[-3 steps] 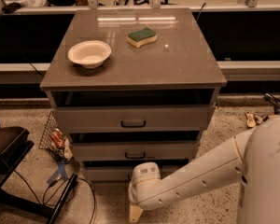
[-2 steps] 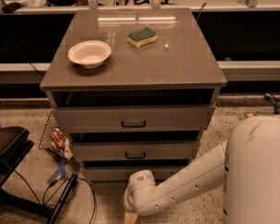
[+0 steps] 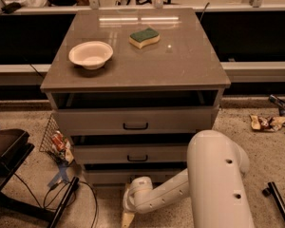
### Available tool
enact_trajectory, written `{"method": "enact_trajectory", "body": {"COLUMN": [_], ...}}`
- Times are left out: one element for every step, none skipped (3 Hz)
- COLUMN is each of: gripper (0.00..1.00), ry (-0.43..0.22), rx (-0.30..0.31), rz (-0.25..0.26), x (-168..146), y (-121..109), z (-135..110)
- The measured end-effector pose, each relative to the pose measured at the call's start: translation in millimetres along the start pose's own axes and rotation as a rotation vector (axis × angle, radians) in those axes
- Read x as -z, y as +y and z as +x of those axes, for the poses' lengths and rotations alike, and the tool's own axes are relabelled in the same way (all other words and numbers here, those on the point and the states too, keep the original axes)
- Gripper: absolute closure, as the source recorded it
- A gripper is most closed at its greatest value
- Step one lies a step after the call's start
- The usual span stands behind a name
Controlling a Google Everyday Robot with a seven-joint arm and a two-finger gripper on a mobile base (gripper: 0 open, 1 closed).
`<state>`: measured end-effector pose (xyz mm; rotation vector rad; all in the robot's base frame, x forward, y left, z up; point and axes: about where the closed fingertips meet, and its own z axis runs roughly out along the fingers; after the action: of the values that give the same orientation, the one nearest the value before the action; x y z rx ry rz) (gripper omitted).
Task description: Open bottom drawer
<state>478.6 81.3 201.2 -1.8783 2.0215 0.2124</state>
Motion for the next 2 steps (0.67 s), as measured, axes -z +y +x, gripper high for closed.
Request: {"method": "enact_trajectory", "body": {"gripper": [0.00,0.00], "ry": [0.000,0.014], "rx": [0.000,-0.004], "rz": [0.000,0.009], "x": [0.0,-5.2], "y": [0.0,-7.0], "z": [0.0,6.7]}}
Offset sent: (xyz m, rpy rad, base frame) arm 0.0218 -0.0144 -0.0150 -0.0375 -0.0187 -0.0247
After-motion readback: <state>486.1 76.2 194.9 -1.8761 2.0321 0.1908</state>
